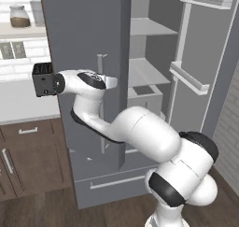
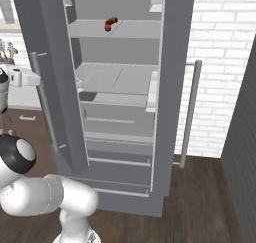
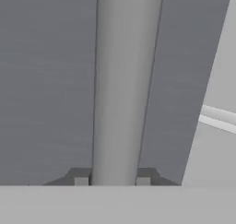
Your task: Take the strawberry from the fridge and place it on top of the pancake, located on the dining counter.
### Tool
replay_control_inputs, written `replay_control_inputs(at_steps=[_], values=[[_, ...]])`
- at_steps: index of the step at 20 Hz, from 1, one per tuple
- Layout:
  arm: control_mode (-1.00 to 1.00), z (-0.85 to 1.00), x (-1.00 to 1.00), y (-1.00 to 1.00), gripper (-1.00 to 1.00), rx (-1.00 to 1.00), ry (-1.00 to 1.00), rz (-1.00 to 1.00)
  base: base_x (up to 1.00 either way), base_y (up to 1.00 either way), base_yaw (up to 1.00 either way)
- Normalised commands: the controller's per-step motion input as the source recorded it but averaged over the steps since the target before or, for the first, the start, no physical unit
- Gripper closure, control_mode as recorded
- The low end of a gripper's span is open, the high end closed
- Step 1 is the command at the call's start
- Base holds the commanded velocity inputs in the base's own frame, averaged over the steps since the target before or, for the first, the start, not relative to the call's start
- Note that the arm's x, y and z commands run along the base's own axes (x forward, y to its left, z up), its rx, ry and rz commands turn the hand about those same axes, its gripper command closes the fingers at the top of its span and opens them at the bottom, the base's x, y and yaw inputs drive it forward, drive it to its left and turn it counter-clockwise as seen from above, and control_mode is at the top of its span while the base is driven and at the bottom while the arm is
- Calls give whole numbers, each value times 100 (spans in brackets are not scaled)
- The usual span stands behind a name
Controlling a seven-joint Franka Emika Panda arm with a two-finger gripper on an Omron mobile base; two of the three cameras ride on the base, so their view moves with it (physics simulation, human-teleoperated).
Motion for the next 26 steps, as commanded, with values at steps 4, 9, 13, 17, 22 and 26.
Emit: replay_control_inputs(at_steps=[4, 9, 13, 17, 22, 26], values=[[-100, 0, 0, 22, -100, 0, -4, 0, 0, 0, 0], [-100, -2, 1, 10, -100, 0, -3, 5, 0, 0, 0], [-100, -11, 0, 22, -100, 0, -3, 9, 0, 0, 0], [-100, -4, 1, 22, -100, 1, -8, 17, 0, 0, 0], [-100, 0, -45, 2, -100, 3, -10, 20, 0, 0, 0], [-100, 0, -41, -5, -100, 4, -3, 9, 0, 0, 0]])
